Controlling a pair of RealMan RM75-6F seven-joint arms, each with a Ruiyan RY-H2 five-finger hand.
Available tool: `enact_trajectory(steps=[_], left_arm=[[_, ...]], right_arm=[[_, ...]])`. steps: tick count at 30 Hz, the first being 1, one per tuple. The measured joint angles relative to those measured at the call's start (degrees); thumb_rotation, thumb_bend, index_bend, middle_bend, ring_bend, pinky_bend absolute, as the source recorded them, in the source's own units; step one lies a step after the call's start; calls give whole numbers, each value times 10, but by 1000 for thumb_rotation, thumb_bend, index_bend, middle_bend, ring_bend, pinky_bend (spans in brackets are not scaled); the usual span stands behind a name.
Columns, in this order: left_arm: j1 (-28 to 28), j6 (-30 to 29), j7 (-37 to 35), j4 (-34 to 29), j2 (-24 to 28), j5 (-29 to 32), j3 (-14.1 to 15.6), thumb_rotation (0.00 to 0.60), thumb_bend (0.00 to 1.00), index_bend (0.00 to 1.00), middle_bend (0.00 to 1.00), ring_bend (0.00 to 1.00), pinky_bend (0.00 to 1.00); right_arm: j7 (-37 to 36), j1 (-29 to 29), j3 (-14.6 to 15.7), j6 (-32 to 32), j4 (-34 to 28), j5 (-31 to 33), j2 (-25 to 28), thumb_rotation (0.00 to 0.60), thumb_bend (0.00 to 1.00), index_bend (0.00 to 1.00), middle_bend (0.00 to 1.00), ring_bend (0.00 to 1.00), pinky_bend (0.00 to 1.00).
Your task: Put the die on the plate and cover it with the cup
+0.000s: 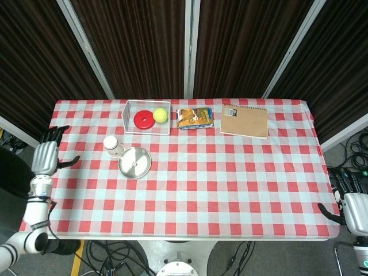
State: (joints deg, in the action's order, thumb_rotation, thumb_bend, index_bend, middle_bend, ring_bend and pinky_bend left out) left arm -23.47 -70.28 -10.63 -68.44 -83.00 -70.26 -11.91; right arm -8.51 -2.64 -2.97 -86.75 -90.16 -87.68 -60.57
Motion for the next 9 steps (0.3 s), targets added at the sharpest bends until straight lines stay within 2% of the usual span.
enact_trajectory(steps=[4,9], left_arm=[[69,-69,51,-69,49,-22,38,600,187,158,147,60,60],[134,-146,85,-147,85,-57,82,600,186,171,155,60,56]], right_arm=[[-35,-4,1,-3,30,-16,-15,600,126,78,90,0,119],[-62,-11,1,-9,60,-32,-28,600,127,78,89,0,119]])
